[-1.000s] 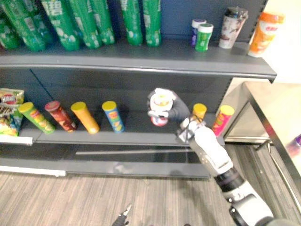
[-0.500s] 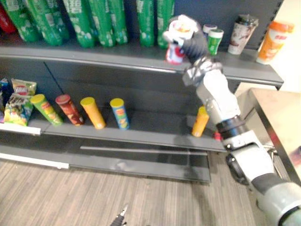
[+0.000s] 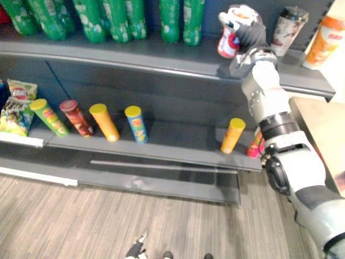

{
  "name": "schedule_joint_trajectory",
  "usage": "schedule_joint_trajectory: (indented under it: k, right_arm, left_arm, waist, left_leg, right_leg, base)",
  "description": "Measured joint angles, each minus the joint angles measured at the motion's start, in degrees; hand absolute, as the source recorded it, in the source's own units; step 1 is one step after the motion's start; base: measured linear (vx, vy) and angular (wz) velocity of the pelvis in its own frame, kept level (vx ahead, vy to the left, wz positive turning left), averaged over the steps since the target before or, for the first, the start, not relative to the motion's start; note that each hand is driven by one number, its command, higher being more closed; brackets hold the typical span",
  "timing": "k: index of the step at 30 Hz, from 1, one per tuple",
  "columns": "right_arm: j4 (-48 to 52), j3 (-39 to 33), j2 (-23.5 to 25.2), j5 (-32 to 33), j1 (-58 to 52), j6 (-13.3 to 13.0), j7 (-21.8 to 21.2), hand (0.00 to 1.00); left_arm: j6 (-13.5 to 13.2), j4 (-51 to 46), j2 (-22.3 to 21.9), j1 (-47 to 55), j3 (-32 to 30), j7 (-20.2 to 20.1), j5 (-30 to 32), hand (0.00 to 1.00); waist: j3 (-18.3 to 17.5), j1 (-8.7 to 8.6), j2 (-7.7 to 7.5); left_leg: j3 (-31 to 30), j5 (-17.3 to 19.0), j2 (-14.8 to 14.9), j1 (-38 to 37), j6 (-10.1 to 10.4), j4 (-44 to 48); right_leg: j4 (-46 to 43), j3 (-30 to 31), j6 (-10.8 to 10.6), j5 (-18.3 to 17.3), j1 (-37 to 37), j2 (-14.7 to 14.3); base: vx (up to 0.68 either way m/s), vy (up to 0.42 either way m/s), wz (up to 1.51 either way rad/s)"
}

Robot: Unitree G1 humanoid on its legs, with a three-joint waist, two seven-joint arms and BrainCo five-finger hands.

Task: Put the gum and the chips on the shelf.

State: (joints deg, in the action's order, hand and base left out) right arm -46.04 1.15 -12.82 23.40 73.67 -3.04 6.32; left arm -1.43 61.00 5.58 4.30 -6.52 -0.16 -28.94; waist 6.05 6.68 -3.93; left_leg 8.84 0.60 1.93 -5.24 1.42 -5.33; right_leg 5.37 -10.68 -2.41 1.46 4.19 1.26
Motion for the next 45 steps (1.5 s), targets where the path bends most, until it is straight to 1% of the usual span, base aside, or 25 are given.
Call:
schedule_joint_trajectory:
  k: [2,11,12,18,21,23,28,32,34,40,41,45]
  right_arm:
    - [-0.9,-0.4,0.0,-0.9,0.0,0.1,-0.3,1.00]
    - [-6.4,-1.6,0.0,-1.2,0.1,0.1,-0.4,1.00]
    - [-6.7,-2.2,0.0,-2.8,0.1,0.1,-0.5,1.00]
    - [-6.8,-2.9,-0.4,-5.6,0.1,0.0,-0.7,1.00]
    - [-6.8,-3.9,-0.6,-6.0,0.1,-1.0,-0.6,1.00]
    - [-6.8,-5.5,-0.6,-7.2,0.0,-1.1,-0.6,1.00]
    - [-6.8,-7.7,-1.0,-7.6,-1.9,-2.8,0.0,1.00]
    - [-6.8,-8.5,-1.1,-7.7,-2.4,-3.4,0.7,1.00]
    - [-6.8,-9.8,-1.1,-7.7,-2.5,-3.5,0.8,1.00]
    - [-6.9,-10.5,-1.9,-7.7,-2.5,-4.0,0.8,1.00]
    - [-6.9,-10.7,-1.9,-7.7,-2.5,-4.1,0.8,0.00]
    - [-7.9,-10.9,-2.0,-7.8,-2.5,-4.8,0.8,0.00]
  left_arm:
    - [-0.2,0.0,0.3,-0.1,0.0,0.0,0.0,0.00]
    - [-0.6,0.0,0.6,-0.3,2.1,0.4,-0.1,0.00]
    - [-0.6,0.0,0.6,-0.4,2.1,0.4,-0.1,0.00]
    - [-0.8,0.0,0.6,-0.6,2.3,0.4,0.0,0.00]
    - [-1.1,-0.7,0.8,-0.6,3.0,0.4,0.0,0.00]
    - [-1.2,-0.8,0.7,-0.6,4.1,0.4,0.0,0.00]
    - [-1.2,-1.0,0.8,-0.6,4.5,0.4,0.0,0.00]
    - [-1.2,-1.0,0.7,-0.6,4.6,0.4,0.0,0.00]
    - [-1.2,-1.0,0.7,-0.7,4.7,0.4,0.0,0.00]
    - [-1.2,-1.1,0.8,-0.8,5.1,0.4,0.0,0.00]
    - [-1.2,-1.1,0.8,-0.9,5.1,0.4,0.0,0.00]
    - [-1.2,-1.0,0.9,-1.2,5.6,0.4,0.0,0.00]
  waist:
    - [0.3,0.13,0.01]
    - [0.8,0.10,0.29]
    - [1.1,0.08,0.32]
    - [1.4,0.00,0.38]
    - [2.6,0.05,0.82]
    - [2.8,-0.01,1.05]
    - [2.9,0.01,1.13]
    - [2.9,0.03,1.15]
    - [3.0,0.06,1.22]
    - [3.6,0.02,1.28]
    - [3.8,0.02,1.28]
    - [4.1,0.06,1.26]
  left_leg:
    - [0.0,0.0,0.0,0.0,0.0,0.0]
    - [-0.1,0.0,0.0,0.0,0.0,0.0]
    - [-0.1,0.0,0.0,0.0,0.0,0.0]
    - [0.0,0.0,0.0,-0.1,0.0,0.0]
    - [0.1,0.0,-0.1,-0.9,0.0,0.0]
    - [0.1,0.0,-0.4,-0.9,0.0,-0.1]
    - [0.5,0.1,-0.8,-1.4,0.0,-0.5]
    - [0.5,0.1,-0.8,-1.4,0.0,-0.5]
    - [0.5,0.1,-0.8,-1.4,0.0,-0.5]
    - [0.5,0.1,-0.8,-1.7,0.0,-0.5]
    - [0.5,0.1,-0.8,-1.8,0.0,-0.5]
    - [0.4,0.1,-0.8,-1.9,0.0,-0.5]
  right_leg:
    - [0.0,0.0,0.0,0.0,0.0,0.0]
    - [0.0,0.0,0.0,0.0,0.0,0.0]
    - [0.0,0.0,0.0,0.0,0.0,0.0]
    - [0.0,0.0,0.0,0.0,0.0,0.0]
    - [-0.6,0.1,0.0,0.0,0.5,0.2]
    - [-0.6,0.1,0.0,0.0,0.5,0.4]
    - [-0.6,0.2,0.0,-0.1,1.1,0.8]
    - [-0.6,0.1,0.0,-0.1,1.1,0.8]
    - [-0.5,0.1,0.0,-0.1,1.2,0.8]
    - [-0.3,0.0,0.0,-0.1,1.5,0.8]
    - [-0.2,0.0,0.0,-0.1,1.6,0.8]
    - [0.0,-0.2,0.0,-0.1,2.0,0.8]
  base:
    - [0.00,0.000,0.00]
    - [0.00,0.000,0.00]
    - [0.00,0.000,0.00]
    - [0.00,0.000,0.00]
    - [0.00,0.000,0.00]
    - [0.00,0.000,0.00]
    - [-0.01,0.001,0.00]
    - [-0.01,-0.001,0.00]
    - [0.00,0.000,0.00]
    - [0.00,0.000,0.00]
    - [0.00,0.000,0.00]
    - [0.00,0.000,0.00]
